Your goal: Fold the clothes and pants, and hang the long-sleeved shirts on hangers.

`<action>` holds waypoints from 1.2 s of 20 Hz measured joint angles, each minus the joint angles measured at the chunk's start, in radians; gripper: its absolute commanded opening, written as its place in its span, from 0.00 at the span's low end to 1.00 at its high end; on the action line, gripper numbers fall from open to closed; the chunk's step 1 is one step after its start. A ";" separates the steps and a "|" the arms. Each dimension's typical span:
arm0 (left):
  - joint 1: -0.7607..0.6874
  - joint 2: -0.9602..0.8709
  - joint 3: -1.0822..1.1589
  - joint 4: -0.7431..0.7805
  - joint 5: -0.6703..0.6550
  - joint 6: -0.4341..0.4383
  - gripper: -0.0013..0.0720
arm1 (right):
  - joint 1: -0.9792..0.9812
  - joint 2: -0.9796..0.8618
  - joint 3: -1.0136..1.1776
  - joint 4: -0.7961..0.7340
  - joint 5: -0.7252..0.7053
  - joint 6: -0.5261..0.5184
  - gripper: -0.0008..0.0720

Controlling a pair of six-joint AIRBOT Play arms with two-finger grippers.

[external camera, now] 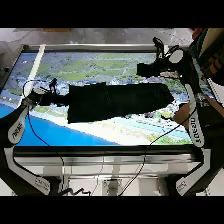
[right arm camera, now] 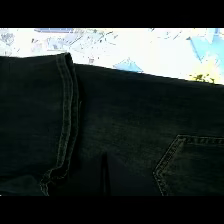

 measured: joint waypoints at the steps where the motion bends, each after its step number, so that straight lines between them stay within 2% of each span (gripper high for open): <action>1: 0.000 0.024 0.007 0.017 -0.014 0.000 0.04 | 0.015 -0.002 -0.014 -0.002 -0.002 -0.015 0.05; 6: -0.015 0.224 0.068 0.220 -0.161 -0.040 0.04 | 0.143 -0.031 -0.127 0.002 -0.119 -0.046 0.04; 11: -0.018 0.431 0.100 0.318 -0.315 -0.084 0.04 | 0.370 -0.112 -0.183 0.076 -0.366 0.075 0.04; 17: 0.022 0.575 0.114 0.348 -0.404 -0.102 0.04 | 0.651 -0.212 -0.166 0.185 -0.591 0.211 0.04; 21: 0.060 0.598 0.117 0.349 -0.412 -0.106 0.04 | 0.729 -0.236 -0.156 0.163 -0.607 0.242 0.04; 24: 0.055 0.581 0.113 0.299 -0.411 -0.109 0.04 | 0.686 -0.232 -0.154 0.105 -0.537 0.252 0.04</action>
